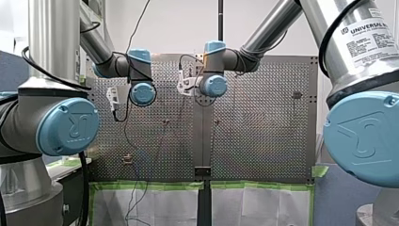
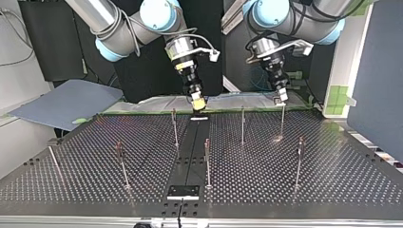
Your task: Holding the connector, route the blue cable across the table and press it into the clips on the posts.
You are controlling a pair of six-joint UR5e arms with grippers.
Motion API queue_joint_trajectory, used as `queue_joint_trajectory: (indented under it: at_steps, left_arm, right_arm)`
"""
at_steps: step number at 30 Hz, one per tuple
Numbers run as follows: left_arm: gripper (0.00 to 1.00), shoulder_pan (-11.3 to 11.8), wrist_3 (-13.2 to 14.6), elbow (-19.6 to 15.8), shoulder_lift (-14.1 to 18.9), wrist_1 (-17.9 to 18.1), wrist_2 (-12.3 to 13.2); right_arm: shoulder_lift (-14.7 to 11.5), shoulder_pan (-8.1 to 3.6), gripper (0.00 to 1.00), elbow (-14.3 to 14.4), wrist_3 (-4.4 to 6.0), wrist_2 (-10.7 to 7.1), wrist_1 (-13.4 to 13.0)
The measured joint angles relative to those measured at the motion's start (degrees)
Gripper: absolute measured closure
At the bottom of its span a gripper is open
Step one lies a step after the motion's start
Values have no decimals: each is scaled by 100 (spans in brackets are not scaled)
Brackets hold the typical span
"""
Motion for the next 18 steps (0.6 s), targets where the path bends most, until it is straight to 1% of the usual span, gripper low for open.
queue_joint_trajectory:
  at_steps: [3,8,13,18]
  left_arm:
    - [100,29,-4,0,149,-150,8]
    - [100,81,-34,41,419,-353,53]
    - [100,135,-49,122,671,-390,132]
    - [100,229,-31,220,896,-398,156]
  right_arm:
    - [46,41,100,-158,25,0,68]
    - [216,150,100,-433,34,0,235]
    - [335,272,100,-680,36,0,348]
    - [358,346,100,-938,38,0,542]
